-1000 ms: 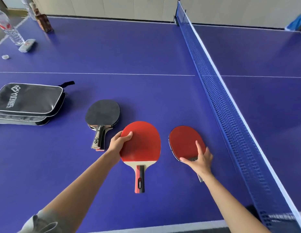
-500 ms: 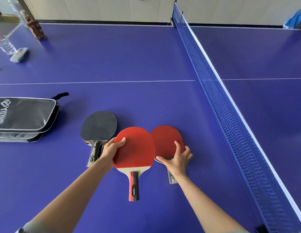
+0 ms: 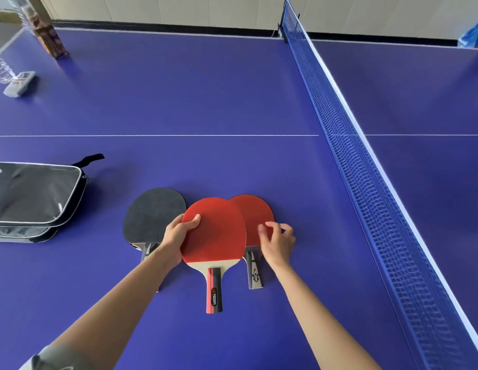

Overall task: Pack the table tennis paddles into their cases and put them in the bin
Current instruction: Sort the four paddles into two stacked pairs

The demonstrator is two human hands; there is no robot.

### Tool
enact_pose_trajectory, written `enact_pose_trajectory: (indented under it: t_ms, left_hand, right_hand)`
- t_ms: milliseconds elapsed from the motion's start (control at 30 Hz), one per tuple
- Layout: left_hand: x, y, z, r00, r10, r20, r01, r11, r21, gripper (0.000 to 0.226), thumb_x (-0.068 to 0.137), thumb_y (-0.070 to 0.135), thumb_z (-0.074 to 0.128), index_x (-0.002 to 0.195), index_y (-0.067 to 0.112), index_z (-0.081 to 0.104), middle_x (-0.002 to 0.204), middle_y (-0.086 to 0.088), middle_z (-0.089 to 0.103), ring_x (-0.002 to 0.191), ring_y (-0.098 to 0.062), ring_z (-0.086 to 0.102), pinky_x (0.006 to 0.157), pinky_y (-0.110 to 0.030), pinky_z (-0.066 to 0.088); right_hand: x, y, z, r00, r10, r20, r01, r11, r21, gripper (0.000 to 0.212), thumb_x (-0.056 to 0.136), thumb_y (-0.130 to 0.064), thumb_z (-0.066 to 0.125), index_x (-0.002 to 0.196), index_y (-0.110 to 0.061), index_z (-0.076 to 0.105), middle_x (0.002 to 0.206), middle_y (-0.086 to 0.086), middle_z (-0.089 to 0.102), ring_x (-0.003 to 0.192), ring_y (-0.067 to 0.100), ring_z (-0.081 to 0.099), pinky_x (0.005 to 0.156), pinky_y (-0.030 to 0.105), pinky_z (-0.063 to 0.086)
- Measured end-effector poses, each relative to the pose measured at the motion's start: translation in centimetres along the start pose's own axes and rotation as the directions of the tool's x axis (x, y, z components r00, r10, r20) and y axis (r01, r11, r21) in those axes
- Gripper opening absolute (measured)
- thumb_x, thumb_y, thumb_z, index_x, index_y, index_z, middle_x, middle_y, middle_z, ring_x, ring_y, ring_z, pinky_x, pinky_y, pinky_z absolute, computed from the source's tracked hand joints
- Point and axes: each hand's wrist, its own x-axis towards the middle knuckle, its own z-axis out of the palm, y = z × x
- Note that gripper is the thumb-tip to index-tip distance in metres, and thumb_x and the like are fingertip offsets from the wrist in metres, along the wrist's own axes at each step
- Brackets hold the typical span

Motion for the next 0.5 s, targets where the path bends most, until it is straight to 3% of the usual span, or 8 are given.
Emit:
enact_pose_trajectory:
  t_ms: [100,233,333,433,500]
  left_hand:
    - [0.8,0.2,1.6,1.000,-0.014,0.018,0.014,1.000,-0.020,0.008,0.080,0.026,0.073,0.085,0.024,0.067,0.089,0.000,0.070,0.079,-0.019,0.063,0.066,-0.031,0.050]
    - [1.6,0.1,4.9,0.999,-0.040,0.023,0.040,0.999,-0.032,0.008,0.081,0.024,0.072,0.085,0.025,0.064,0.088,0.001,0.068,0.077,-0.017,0.063,0.062,-0.029,0.049]
    - [2.2,-0.2,7.0,0.998,-0.053,0.025,0.053,0.998,-0.019,0.012,0.081,0.026,0.072,0.089,0.026,0.063,0.092,0.002,0.067,0.079,-0.015,0.062,0.062,-0.028,0.049]
    - [2.7,-0.5,8.2,1.000,-0.002,-0.020,0.003,0.999,0.043,0.030,0.081,0.029,0.072,0.106,0.025,0.057,0.099,0.005,0.063,0.083,-0.012,0.061,0.061,-0.027,0.047]
    - [3.0,-0.8,8.3,0.994,0.082,-0.076,-0.071,0.988,0.138,0.036,0.080,0.025,0.073,0.112,0.020,0.057,0.105,0.001,0.063,0.087,-0.015,0.061,0.067,-0.028,0.049]
  right_hand:
    - [0.9,0.1,-2.5,0.993,0.033,0.111,-0.073,0.923,0.379,0.042,0.099,-0.044,0.033,0.122,-0.019,0.059,0.129,-0.001,0.049,0.123,0.016,0.043,0.106,0.036,0.034]
    - [1.7,-0.1,-3.8,0.979,-0.043,0.197,-0.074,0.831,0.551,0.036,0.093,-0.042,0.051,0.123,-0.022,0.056,0.117,0.000,0.065,0.100,0.013,0.063,0.090,0.027,0.051]
    - [2.2,-0.2,-3.2,0.971,-0.083,0.225,-0.041,0.868,0.495,0.039,0.088,-0.030,0.064,0.124,-0.021,0.055,0.108,0.002,0.068,0.096,0.013,0.066,0.081,0.023,0.053]
    - [2.9,-0.1,-2.5,0.993,-0.066,0.097,0.018,0.901,0.433,0.030,0.086,-0.023,0.066,0.116,-0.018,0.062,0.103,0.001,0.070,0.095,0.019,0.066,0.083,0.030,0.054]
    - [3.4,-0.1,-2.4,0.998,-0.059,0.039,0.039,0.920,0.390,0.029,0.086,-0.022,0.065,0.115,-0.017,0.065,0.104,0.000,0.068,0.092,0.018,0.065,0.083,0.028,0.052]
